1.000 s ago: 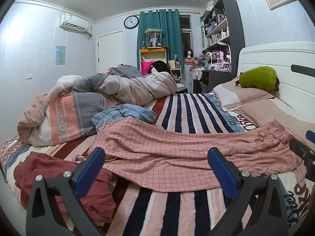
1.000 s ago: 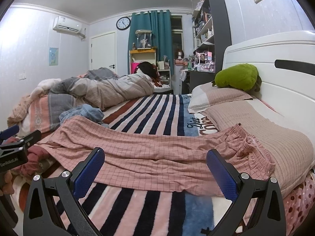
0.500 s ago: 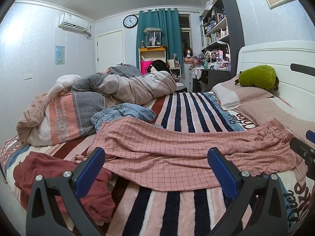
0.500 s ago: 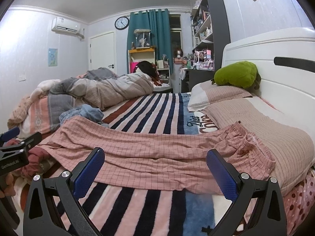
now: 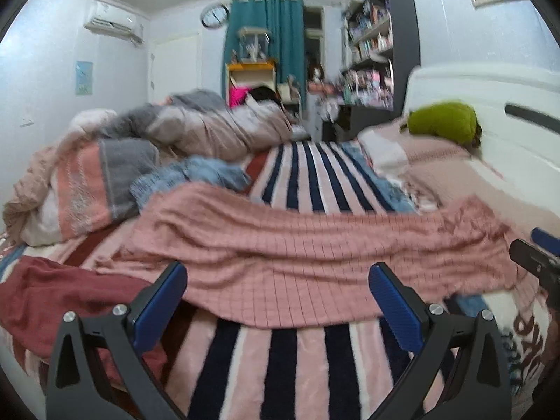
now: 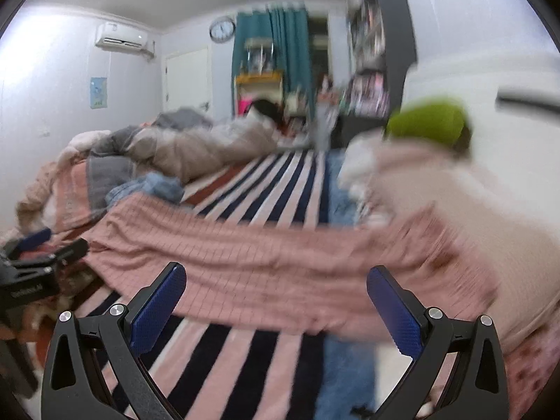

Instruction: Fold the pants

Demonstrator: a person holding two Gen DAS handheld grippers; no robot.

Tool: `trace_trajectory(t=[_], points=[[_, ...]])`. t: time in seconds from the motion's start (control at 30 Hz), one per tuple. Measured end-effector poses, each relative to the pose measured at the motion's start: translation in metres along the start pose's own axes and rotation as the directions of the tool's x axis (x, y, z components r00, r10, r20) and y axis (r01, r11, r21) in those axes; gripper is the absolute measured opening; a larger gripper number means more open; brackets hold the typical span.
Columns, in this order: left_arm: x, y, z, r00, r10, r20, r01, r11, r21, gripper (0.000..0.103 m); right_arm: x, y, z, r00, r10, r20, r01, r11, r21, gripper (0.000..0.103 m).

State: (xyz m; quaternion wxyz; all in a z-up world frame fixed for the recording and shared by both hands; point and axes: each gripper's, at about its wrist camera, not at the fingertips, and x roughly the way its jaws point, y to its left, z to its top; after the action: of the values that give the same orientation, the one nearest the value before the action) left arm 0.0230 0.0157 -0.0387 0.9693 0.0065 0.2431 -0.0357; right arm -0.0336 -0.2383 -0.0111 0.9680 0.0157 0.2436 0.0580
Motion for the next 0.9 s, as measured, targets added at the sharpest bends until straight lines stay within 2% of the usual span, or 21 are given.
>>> trace_trajectory(t=[0.07,0.1,0.17,0.23,0.37,0.4,0.5,0.7,0.8,0.87,0.9], points=[[0.018,0.004,-0.011,0.998,-0.015,-0.063,0.014,1.000,-0.005,0.102,0.023,-0.023,-0.013,0.992,0.068,-0.106,-0.058,0.994,0.089,0.102],[0.028,0.007,-0.017,0.995,-0.030,-0.095,0.028,0.999,-0.023,0.102,0.036,-0.036,-0.023,0.980,0.118,-0.160,-0.097,0.986,0.137,0.102],[0.047,0.016,-0.031,0.984,-0.070,-0.165,0.056,0.994,-0.089,0.102,0.060,-0.058,-0.042,0.953,0.173,-0.247,-0.119,0.968,0.219,0.098],[0.067,0.027,-0.044,0.969,-0.115,-0.218,0.078,0.982,-0.172,0.102,0.077,-0.072,-0.056,0.934,0.188,-0.304,-0.110,0.960,0.256,0.087],[0.097,0.032,-0.063,0.946,-0.153,-0.286,0.085,0.968,-0.236,0.101,0.105,-0.099,-0.075,0.903,0.233,-0.361,-0.101,0.932,0.348,0.077],[0.102,0.034,-0.065,0.942,-0.159,-0.294,0.086,0.965,-0.247,0.097,0.109,-0.103,-0.077,0.899,0.242,-0.364,-0.101,0.925,0.367,0.075],[0.119,0.038,-0.068,0.928,-0.194,-0.318,0.095,0.949,-0.301,0.090,0.118,-0.108,-0.077,0.903,0.245,-0.354,-0.101,0.920,0.378,0.071],[0.145,0.043,-0.058,0.930,-0.194,-0.312,0.085,0.939,-0.333,0.088,0.137,-0.114,-0.067,0.917,0.218,-0.334,-0.066,0.908,0.413,0.067],[0.155,0.047,-0.053,0.935,-0.171,-0.312,0.056,0.936,-0.346,0.076,0.144,-0.115,-0.064,0.929,0.184,-0.322,-0.039,0.912,0.408,0.060],[0.160,0.048,-0.050,0.940,-0.154,-0.303,0.039,0.935,-0.354,0.067,0.146,-0.114,-0.062,0.938,0.147,-0.315,-0.012,0.919,0.394,0.050],[0.161,0.050,-0.049,0.943,-0.147,-0.299,0.034,0.935,-0.354,0.055,0.147,-0.115,-0.061,0.940,0.133,-0.315,0.002,0.920,0.392,0.040]])
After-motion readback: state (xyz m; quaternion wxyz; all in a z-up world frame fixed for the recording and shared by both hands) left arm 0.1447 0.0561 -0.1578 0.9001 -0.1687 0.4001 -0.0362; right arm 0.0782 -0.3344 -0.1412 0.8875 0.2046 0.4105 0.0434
